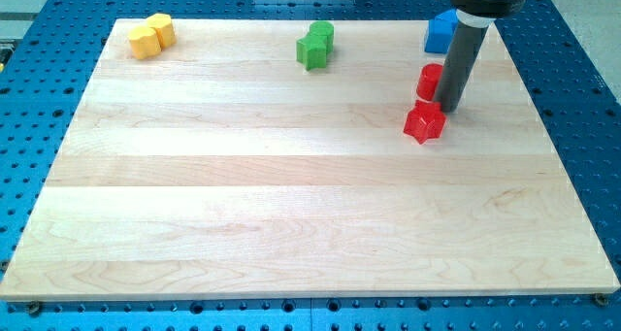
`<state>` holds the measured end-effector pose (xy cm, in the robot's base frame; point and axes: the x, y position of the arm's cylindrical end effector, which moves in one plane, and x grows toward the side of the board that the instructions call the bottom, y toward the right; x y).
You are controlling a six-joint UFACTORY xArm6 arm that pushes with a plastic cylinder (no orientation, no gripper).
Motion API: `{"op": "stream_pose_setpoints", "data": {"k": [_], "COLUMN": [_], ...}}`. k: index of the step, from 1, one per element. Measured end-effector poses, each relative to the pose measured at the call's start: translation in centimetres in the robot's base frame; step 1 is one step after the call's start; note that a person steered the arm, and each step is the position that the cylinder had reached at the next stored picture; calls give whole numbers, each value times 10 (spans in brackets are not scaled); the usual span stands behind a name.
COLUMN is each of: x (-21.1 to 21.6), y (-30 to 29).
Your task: Touch the blue blocks on the right
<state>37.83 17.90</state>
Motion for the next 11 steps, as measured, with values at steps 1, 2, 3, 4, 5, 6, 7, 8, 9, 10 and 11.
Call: {"op": "stream_pose_setpoints", "data": {"k": [1, 2, 3, 4, 5, 6, 7, 8, 9, 10, 11], "x": [12, -31, -56, -21, -32, -98, -154, -158, -158, -158, -158], "y": [-17, -19, 2, -19, 85, 106, 103, 83, 76, 57, 47]}}
